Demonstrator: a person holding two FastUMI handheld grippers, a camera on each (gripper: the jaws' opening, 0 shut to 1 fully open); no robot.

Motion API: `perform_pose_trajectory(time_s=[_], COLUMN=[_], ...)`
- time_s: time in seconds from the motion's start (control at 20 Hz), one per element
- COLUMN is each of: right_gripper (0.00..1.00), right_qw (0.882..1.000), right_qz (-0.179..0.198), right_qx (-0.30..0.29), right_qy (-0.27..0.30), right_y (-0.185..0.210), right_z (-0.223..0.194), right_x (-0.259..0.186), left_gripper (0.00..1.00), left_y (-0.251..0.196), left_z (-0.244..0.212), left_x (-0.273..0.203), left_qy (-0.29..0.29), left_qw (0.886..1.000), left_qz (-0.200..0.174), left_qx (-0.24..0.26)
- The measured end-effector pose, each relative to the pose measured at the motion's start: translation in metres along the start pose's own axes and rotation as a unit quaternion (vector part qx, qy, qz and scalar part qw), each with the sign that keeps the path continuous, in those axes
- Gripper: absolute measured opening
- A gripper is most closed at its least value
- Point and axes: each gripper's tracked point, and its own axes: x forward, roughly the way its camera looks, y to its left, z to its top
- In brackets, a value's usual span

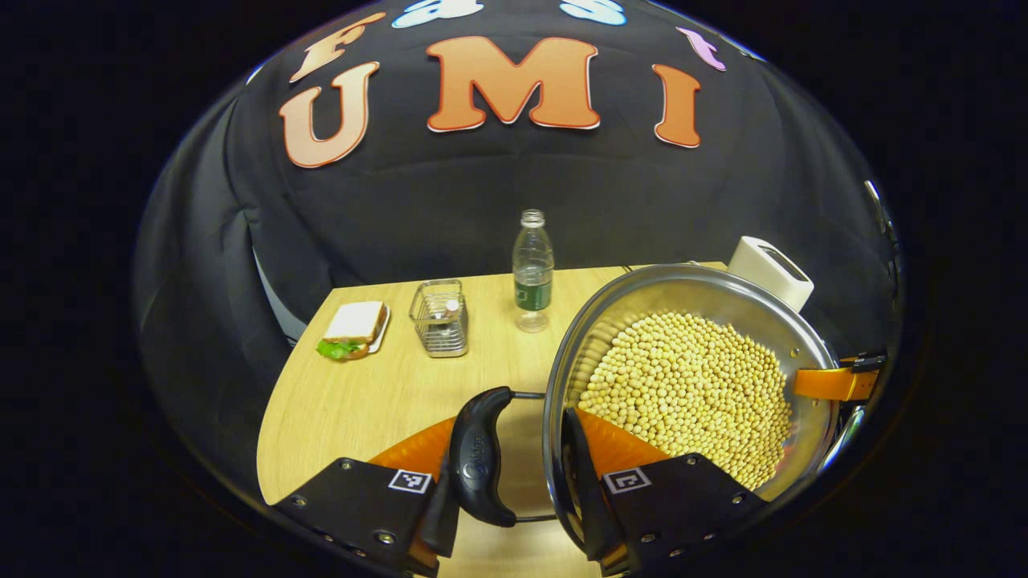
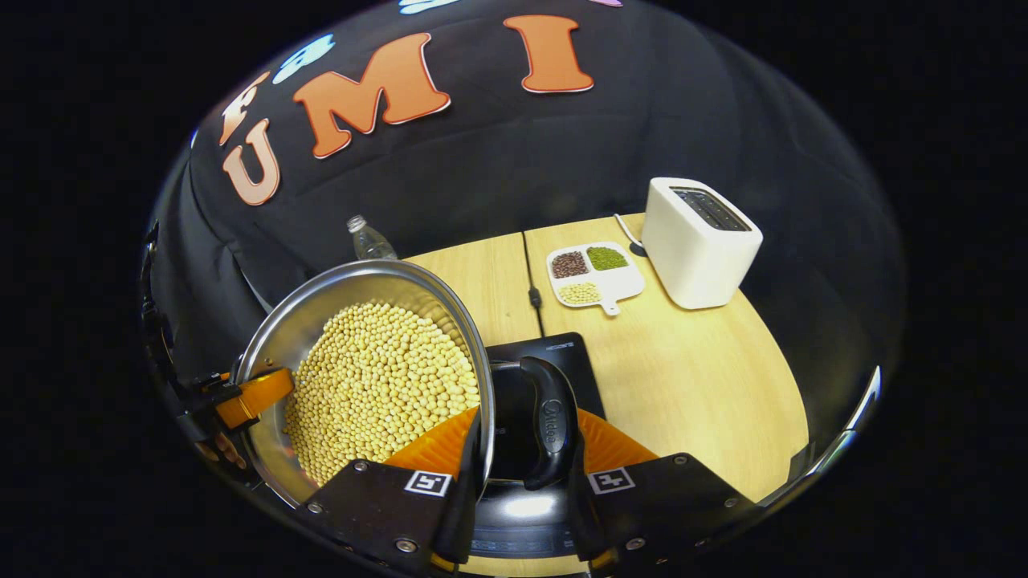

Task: First push the handle of the pot to place it horizontally, then grasp the pot with both hands and set it on the induction cooktop.

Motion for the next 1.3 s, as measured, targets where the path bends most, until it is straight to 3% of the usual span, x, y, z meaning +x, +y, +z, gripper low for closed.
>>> perform_pose_trajectory(time_s=[0.4, 0.45, 0.5, 0.55, 0.7, 0.9, 0.95, 1.3], right_gripper=[0.47, 0.43, 0.47, 0.43, 0.47, 0.43, 0.48, 0.48], right_qw=[1.0, 1.0, 1.0, 1.0, 0.999, 0.999, 0.998, 0.997], right_qz=[-0.013, -0.015, -0.016, -0.018, -0.025, -0.029, -0.029, -0.026], right_qx=[0.01, 0.012, 0.013, 0.015, 0.016, 0.019, 0.019, 0.022], right_qy=[0.007, 0.008, 0.011, 0.015, 0.024, 0.041, 0.044, 0.069], right_y=[-0.045, -0.049, -0.055, -0.06, -0.071, -0.075, -0.076, -0.072], right_z=[0.013, 0.013, 0.014, 0.014, 0.012, 0.002, -0.001, -0.01], right_x=[0.014, 0.016, 0.018, 0.022, 0.034, 0.051, 0.053, 0.065], left_gripper=[0.62, 0.62, 0.62, 0.62, 0.59, 0.63, 0.63, 0.63], left_y=[0.001, 0.002, 0.001, 0.001, 0.001, 0.006, 0.006, 0.008], left_z=[-0.002, -0.002, -0.002, -0.003, -0.005, -0.001, 0.0, 0.008], left_x=[0.004, 0.004, 0.004, 0.005, 0.009, 0.009, 0.008, 0.003], left_qy=[0.007, 0.008, 0.009, 0.012, 0.025, 0.044, 0.049, 0.068], left_qw=[1.0, 1.0, 1.0, 1.0, 1.0, 0.999, 0.999, 0.998], left_qz=[-0.011, -0.012, -0.012, -0.013, -0.016, -0.016, -0.015, -0.012], left_qx=[0.001, 0.001, 0.001, 0.001, -0.004, -0.008, -0.009, -0.01])
